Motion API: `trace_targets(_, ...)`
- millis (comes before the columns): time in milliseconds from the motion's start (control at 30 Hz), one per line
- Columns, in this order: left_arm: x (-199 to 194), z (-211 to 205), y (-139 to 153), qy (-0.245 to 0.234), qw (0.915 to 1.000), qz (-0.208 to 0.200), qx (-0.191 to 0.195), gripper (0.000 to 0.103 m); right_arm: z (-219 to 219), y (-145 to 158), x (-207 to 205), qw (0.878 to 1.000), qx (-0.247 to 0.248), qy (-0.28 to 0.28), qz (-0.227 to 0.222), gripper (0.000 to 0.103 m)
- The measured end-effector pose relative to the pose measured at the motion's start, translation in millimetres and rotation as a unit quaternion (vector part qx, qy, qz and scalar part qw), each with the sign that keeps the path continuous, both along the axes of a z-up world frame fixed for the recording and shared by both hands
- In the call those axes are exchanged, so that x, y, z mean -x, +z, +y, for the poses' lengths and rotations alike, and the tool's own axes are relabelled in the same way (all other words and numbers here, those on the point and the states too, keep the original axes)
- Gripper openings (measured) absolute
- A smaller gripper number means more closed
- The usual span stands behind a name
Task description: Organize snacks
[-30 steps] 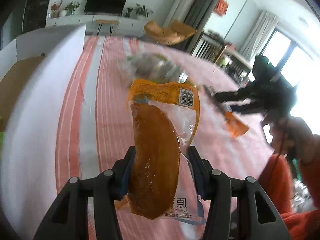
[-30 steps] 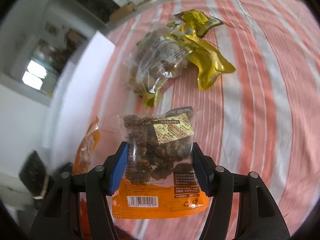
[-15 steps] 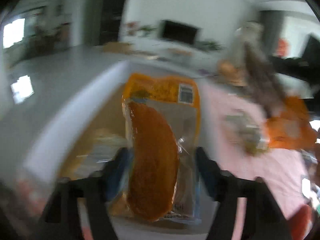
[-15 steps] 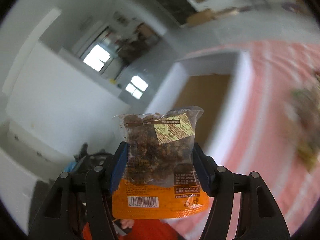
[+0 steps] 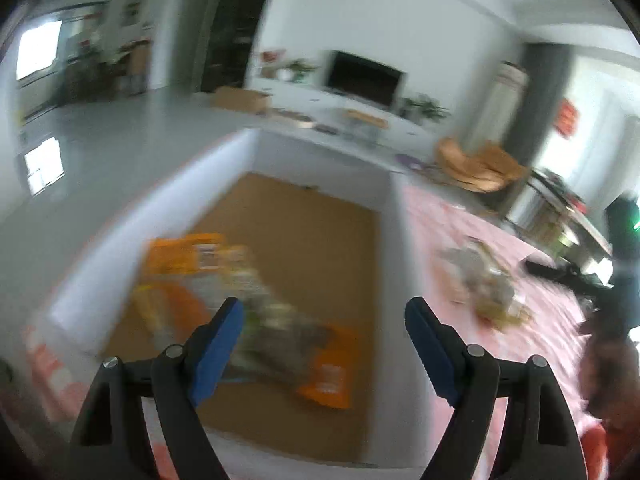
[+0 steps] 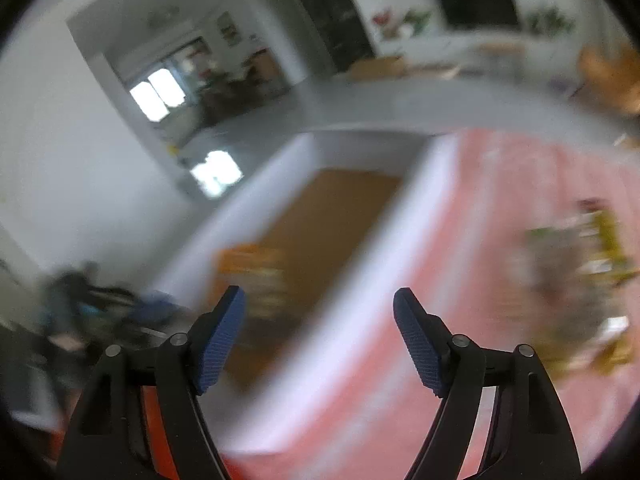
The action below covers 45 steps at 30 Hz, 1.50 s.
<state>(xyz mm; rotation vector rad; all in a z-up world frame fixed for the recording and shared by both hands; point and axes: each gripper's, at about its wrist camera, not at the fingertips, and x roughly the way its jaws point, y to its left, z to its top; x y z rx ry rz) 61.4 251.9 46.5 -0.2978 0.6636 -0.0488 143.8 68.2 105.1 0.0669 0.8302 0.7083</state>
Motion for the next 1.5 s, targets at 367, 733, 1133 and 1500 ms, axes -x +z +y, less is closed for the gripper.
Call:
trace_targets(367,-54.9,-209.4,-70.4,-0.241,0.9660,0.091,0.022,0.101,-218.5,-136.3,41.3,0.948,0.218,-0.233,-0.018,0.080)
trace_targets(733,-125.2,-232.7,-140.2,-0.141,0.9768,0.107,-0.121,0.099,-254.7,-157.4,40.9,0.938,0.211,-0.275,-0.007,0.084)
trace_targets(1133,-132.6,-243.2,-149.0,-0.142,0.9714,0.115,-0.152,0.103,-273.7,-160.8,40.8,0.934,0.173,-0.311,0.023,0.087)
trace_targets(1500,-132.9,-243.0,-149.0,-0.142,0.9713,0.115,-0.152,0.103,-276.5,-160.8,42.4,0.934,0.173,-0.311,0.023,0.087)
